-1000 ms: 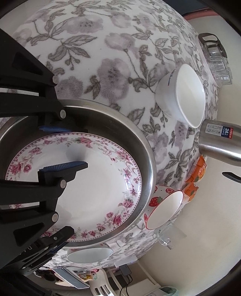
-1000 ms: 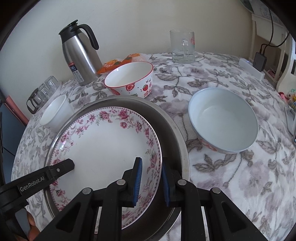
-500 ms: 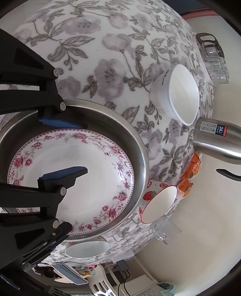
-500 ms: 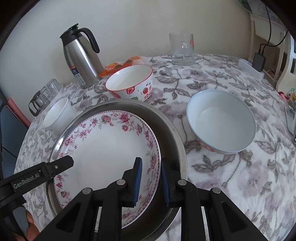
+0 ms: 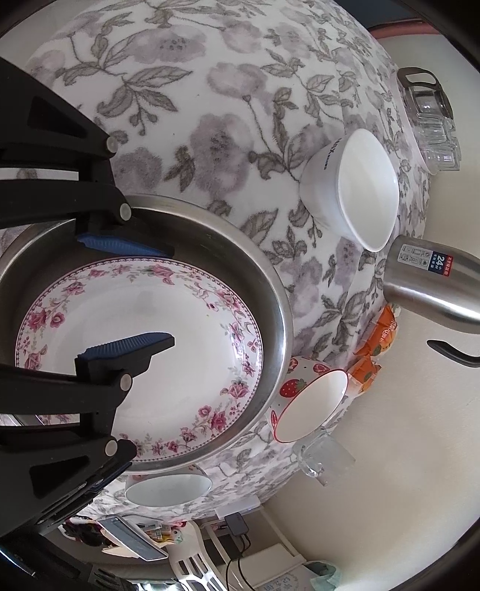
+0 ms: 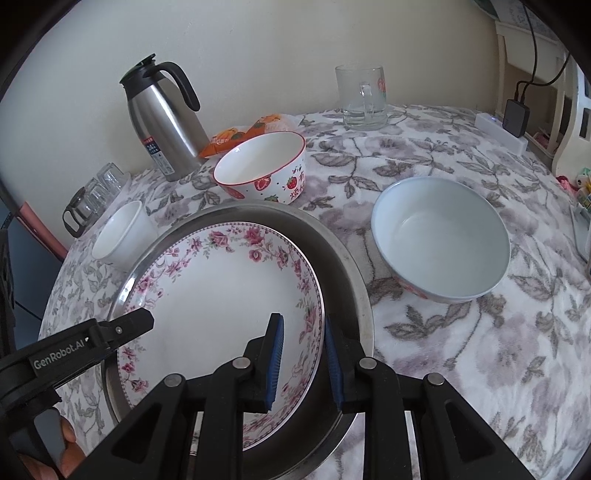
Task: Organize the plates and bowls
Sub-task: 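Open both tools and release the pink-rose plate rim in the tray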
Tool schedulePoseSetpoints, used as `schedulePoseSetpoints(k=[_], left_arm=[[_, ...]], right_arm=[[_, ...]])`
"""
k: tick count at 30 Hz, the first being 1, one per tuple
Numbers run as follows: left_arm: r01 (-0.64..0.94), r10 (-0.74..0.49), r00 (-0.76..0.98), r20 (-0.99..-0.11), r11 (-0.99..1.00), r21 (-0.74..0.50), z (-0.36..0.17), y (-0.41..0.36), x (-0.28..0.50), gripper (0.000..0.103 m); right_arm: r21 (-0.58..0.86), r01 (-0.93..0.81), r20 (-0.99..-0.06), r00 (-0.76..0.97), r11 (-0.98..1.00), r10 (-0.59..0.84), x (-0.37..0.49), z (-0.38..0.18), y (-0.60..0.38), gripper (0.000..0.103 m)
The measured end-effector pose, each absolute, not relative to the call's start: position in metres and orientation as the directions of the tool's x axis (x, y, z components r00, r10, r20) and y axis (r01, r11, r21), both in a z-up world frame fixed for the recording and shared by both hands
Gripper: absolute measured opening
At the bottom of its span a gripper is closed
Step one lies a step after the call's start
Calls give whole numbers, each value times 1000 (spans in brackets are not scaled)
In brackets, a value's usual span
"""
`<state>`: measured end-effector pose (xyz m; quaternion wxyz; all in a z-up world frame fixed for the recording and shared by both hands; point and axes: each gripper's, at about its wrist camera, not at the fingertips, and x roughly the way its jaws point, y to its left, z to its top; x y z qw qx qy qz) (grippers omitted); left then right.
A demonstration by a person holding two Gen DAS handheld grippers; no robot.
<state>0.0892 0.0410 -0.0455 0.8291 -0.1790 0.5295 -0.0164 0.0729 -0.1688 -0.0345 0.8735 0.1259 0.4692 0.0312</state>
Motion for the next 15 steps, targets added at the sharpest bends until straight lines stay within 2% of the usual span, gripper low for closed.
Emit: schedulePoseSetpoints(k=[13,14,15], left_arm=[[-152,-177,488,-855,947,-282,-29,42,84,42],[-146,-172,497,-850,949,-278,-26,41,83,44],[-143,-169,501,-849,951,-274,-24,41,82,50]], right_arm=[[249,100,-787,601,963,141,66,-19,-180,26],[244,100,-788,600,965,137,65,-19,-180,27],[240,99,-789,600,966,135,65,-19,-180,27]])
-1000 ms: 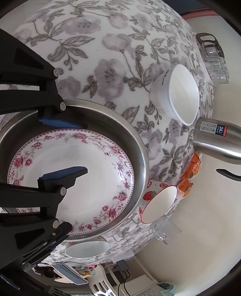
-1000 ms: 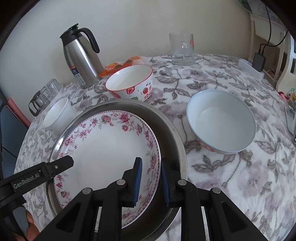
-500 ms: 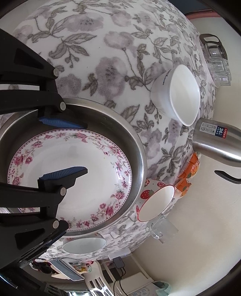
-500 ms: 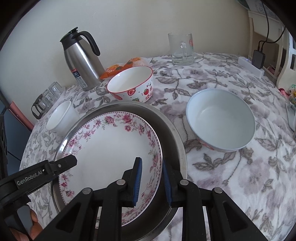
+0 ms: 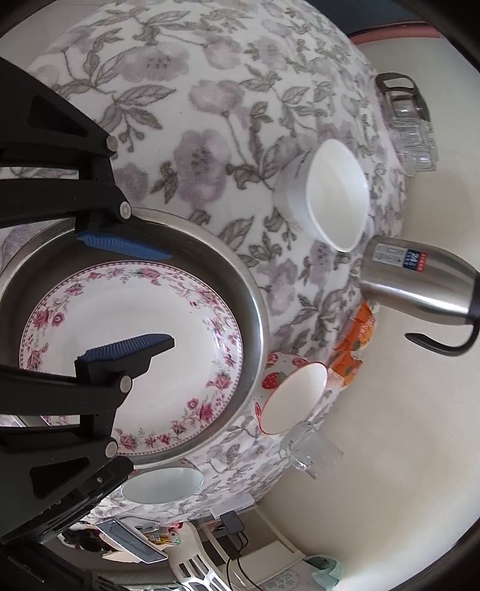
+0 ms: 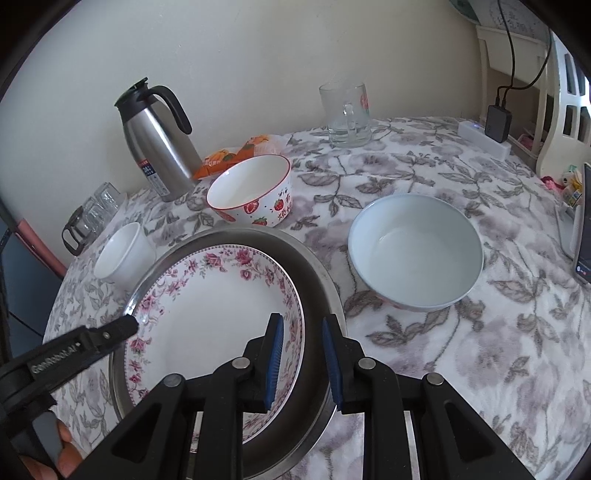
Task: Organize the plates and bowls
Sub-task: 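Open both tools and release the pink-rose plate rim in the tray, then move both tools toward the red-rimmed strawberry bowl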
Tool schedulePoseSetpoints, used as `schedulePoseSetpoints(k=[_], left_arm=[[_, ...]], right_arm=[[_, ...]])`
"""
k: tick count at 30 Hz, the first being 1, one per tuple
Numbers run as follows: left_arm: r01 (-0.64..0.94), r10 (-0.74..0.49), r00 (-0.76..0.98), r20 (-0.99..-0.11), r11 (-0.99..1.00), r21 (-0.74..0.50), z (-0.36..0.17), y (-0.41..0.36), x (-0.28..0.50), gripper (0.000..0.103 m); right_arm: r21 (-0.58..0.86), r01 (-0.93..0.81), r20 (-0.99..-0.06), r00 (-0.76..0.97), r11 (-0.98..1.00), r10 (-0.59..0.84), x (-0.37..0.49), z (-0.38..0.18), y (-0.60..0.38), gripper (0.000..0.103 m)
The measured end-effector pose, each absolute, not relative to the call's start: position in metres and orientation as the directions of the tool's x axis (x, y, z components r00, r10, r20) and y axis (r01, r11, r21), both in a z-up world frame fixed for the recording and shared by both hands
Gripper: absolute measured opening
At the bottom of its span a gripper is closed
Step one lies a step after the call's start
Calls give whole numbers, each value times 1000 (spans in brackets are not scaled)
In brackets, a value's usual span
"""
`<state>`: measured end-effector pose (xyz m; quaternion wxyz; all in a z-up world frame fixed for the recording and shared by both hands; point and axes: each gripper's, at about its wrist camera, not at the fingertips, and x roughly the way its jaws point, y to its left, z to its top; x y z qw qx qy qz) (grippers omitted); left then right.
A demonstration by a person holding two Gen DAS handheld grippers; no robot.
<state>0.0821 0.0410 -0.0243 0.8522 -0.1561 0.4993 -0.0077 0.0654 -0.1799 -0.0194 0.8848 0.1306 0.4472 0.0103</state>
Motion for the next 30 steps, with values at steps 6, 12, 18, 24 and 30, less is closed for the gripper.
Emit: schedulePoseSetpoints(k=[6,12,18,24,30], left_arm=[[-145,-119,485,-866,966,-214,-25,37,83,62],[-181,-62,483,-873,969,-169,-27,42,83,88],[-192,2,504,-864,975,-110,-24,41,82,95],[-209,54,524,-850,976,-67,-20,41,86,97],[-219,85,549,-831,975,-45,-12,37,93,97]], right_arm=[[205,124,-794,601,971,91,65,-21,-183,56],[191,125,-796,601,974,78,65,-22,-182,76],[173,115,-798,599,978,71,66,-25,-180,92],[154,131,-792,608,979,43,69,-24,-182,103],[140,174,-781,624,975,1,75,-20,-187,103]])
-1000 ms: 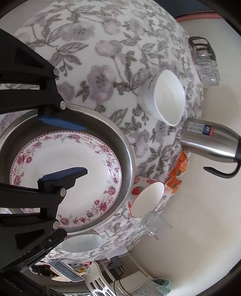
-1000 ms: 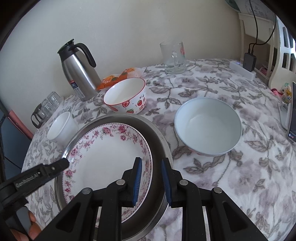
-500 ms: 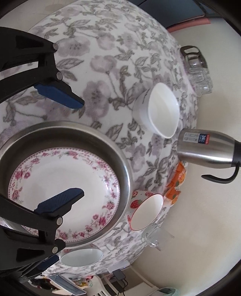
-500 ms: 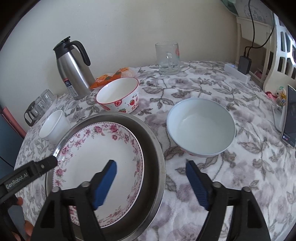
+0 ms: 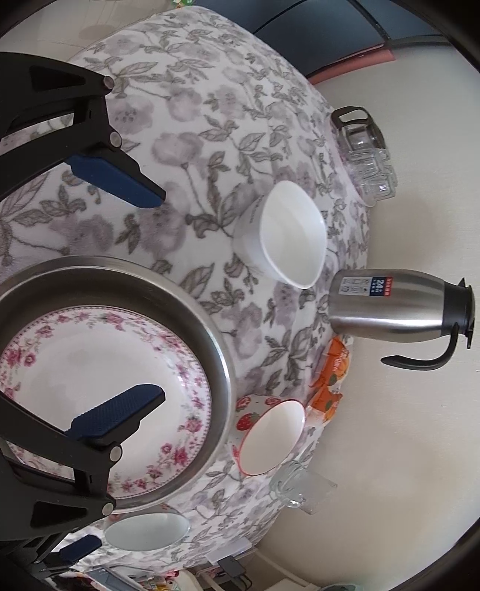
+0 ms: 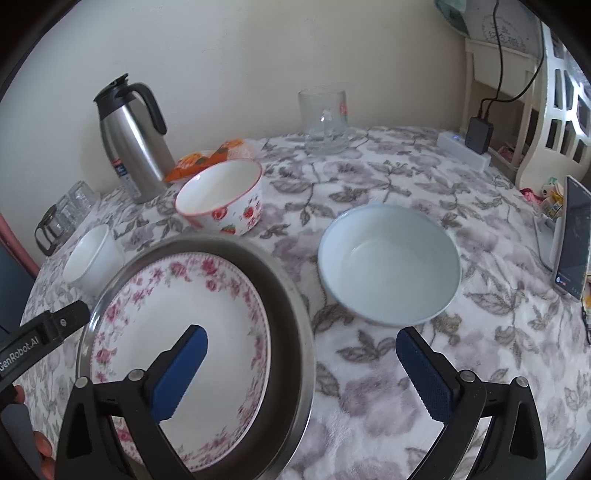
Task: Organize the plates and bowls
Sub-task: 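Move both tools toward the red-rimmed strawberry bowl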
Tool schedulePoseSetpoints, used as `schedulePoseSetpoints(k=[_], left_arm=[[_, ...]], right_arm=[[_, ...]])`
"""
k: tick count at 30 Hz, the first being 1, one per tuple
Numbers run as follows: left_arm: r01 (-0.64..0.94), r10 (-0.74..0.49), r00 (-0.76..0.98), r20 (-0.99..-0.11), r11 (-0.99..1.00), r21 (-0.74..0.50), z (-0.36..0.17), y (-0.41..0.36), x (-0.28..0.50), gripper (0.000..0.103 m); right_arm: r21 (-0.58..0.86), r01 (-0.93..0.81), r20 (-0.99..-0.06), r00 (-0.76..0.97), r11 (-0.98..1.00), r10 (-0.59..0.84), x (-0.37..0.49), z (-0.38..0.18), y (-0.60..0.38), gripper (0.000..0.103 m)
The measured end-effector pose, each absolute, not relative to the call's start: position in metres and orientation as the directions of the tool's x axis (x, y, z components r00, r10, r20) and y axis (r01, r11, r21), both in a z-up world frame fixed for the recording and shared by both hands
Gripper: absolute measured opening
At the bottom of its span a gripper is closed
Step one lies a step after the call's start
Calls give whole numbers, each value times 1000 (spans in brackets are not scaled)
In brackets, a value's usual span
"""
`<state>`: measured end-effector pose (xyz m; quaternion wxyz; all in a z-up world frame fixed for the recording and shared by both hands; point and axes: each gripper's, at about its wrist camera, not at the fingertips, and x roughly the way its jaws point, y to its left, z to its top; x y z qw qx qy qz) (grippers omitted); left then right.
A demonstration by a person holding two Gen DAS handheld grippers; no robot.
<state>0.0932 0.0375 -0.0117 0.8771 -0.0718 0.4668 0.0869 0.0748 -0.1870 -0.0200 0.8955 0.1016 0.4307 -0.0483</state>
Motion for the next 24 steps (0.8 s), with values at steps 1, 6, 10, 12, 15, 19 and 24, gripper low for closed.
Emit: schedulePoseSetpoints(k=[1,6,10,12,15,19,24], left_arm=[[-220,91,558,-825,975,-41,-10,36,95,97],[-212,126,619,-775,977,-10,0,27,104,97],[-206,158,672,-724,978,23,11,17,113,97],[-200,153,683,-714,980,18,14,14,120,97],[-187,122,683,-720,982,-10,14,12,131,97],[-165,52,679,-732,983,-84,15,13,143,97],[-180,20,691,-722,973,-145,16,18,157,97]], right_arm=[[145,180,-769,639,973,-4,75,-17,-189,103],[139,187,-734,679,972,-26,81,-2,-190,103],[130,187,-728,684,974,-35,91,3,-189,103],[140,181,-728,686,974,-23,95,3,-191,103],[158,182,-731,682,970,-9,105,2,-195,103],[166,192,-732,681,967,-10,114,-5,-197,103],[160,167,-733,680,973,3,127,-10,-193,103]])
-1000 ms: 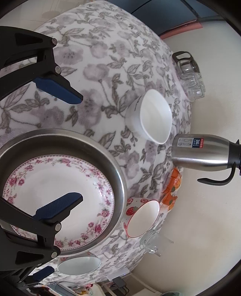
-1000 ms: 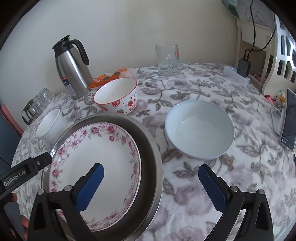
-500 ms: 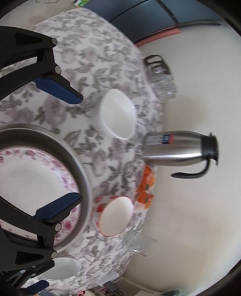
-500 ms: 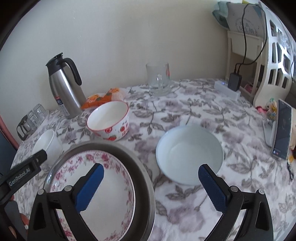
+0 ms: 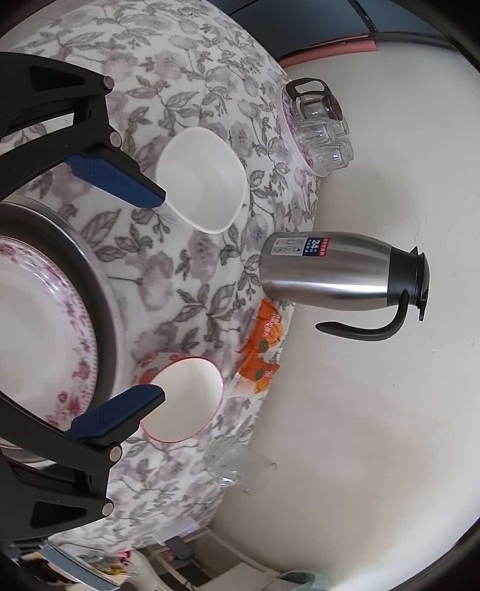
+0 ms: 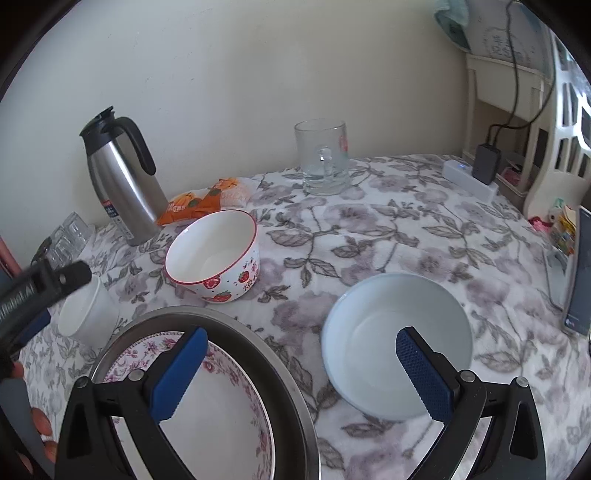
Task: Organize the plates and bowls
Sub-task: 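Move both tools toward the red-rimmed strawberry bowl, then grip the strawberry bowl rim with the left tool while the right tool grips it too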
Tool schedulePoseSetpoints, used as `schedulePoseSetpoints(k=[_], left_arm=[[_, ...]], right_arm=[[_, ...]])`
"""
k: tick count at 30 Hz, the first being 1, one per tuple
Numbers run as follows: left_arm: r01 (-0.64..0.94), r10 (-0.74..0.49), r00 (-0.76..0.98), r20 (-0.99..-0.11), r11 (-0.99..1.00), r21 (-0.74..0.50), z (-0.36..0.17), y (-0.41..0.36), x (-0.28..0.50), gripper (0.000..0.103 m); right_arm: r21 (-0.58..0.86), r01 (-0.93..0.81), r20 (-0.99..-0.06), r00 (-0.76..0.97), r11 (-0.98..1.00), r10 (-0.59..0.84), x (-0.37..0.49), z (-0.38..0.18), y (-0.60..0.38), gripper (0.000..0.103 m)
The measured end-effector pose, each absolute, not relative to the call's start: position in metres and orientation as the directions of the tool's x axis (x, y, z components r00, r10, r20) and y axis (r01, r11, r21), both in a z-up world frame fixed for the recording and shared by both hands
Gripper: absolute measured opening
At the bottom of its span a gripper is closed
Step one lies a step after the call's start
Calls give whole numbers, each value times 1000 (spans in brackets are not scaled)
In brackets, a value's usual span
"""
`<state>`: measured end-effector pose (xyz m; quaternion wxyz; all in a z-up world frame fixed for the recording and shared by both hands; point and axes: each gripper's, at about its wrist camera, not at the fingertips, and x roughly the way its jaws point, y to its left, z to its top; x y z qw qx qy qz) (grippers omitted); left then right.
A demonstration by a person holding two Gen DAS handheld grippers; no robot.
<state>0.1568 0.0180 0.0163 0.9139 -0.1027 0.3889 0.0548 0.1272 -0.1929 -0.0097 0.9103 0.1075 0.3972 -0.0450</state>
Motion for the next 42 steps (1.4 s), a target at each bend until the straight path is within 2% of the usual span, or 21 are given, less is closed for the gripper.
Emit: schedulePoseSetpoints(k=[11,21,24,26,31,33,34,38,40,42], left_arm=[[-93,-72,691,-720,978,-187,20,9,192,97],[-46,-156,618,-770,971,-234,-5,1,224,96],[-38,-161,604,-780,973,-230,-9,-1,232,92],[-29,-169,596,-785,973,-231,-12,-2,237,86],[-19,-191,576,-795,969,-246,-21,-4,250,80],[-14,-204,550,-810,967,-253,-27,-8,255,68],[-15,-222,533,-816,962,-271,-30,-9,258,66],[-3,-270,509,-817,949,-315,-34,-14,265,64],[-6,-269,500,-823,949,-314,-37,-15,268,58],[-27,-279,483,-830,943,-332,-42,-13,272,48]], right_arm=[[205,154,-725,688,966,44,152,-12,-202,103],[245,118,-751,650,962,111,197,-10,-202,102],[251,111,-767,629,962,128,214,-10,-202,94],[265,110,-778,611,958,146,224,-12,-202,82],[254,104,-814,560,962,155,247,-21,-198,67],[242,106,-830,538,964,149,254,-26,-196,63],[240,108,-838,525,965,149,258,-28,-195,61],[237,107,-854,496,966,155,269,-36,-192,48],[236,117,-863,482,965,153,274,-41,-191,44],[239,116,-866,474,964,157,278,-45,-191,40]])
